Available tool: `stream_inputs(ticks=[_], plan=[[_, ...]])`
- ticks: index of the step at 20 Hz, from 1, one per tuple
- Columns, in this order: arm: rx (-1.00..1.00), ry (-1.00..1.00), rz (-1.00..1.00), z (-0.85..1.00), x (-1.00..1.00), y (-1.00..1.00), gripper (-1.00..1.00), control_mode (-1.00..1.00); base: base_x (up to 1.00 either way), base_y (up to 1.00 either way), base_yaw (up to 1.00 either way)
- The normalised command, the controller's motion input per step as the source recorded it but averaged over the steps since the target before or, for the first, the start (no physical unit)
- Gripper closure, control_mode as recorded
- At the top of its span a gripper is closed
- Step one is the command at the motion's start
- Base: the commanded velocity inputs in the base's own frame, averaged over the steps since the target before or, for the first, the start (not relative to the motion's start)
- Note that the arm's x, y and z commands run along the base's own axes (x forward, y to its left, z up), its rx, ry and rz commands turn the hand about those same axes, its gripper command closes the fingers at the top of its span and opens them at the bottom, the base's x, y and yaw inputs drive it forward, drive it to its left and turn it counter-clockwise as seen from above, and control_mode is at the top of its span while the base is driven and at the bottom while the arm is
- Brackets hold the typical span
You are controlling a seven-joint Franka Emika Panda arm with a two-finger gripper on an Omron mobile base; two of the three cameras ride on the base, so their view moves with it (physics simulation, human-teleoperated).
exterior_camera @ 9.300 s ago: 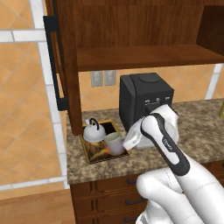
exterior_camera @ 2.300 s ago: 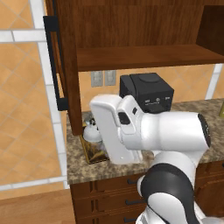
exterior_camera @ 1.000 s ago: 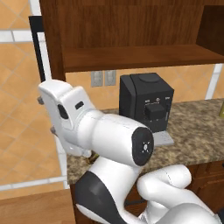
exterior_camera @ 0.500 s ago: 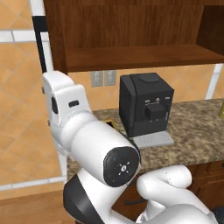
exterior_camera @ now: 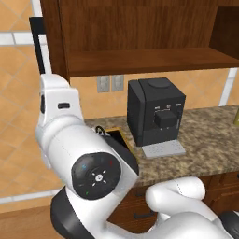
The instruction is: Pick the kettle from the counter and place it on the tray. Then pick the mug from the cabinet and place it on the tray. Then close the cabinet doors.
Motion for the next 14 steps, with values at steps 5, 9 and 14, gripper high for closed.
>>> stream_inputs(ticks=[5,9,14], plan=[[-0.01,0.2,-0.07,-0.08,0.62,-0.31,-1.0,-1.0,0.0,0.0,0.0],[-0.04,0.2,-0.18,-0.02,0.54,-0.71,-1.0,-1.0,0.0,0.0,0.0],[-0.04,0.14,-0.2,-0.03,0.53,-0.74,-1.0,-1.0,0.0,0.0,0.0]])
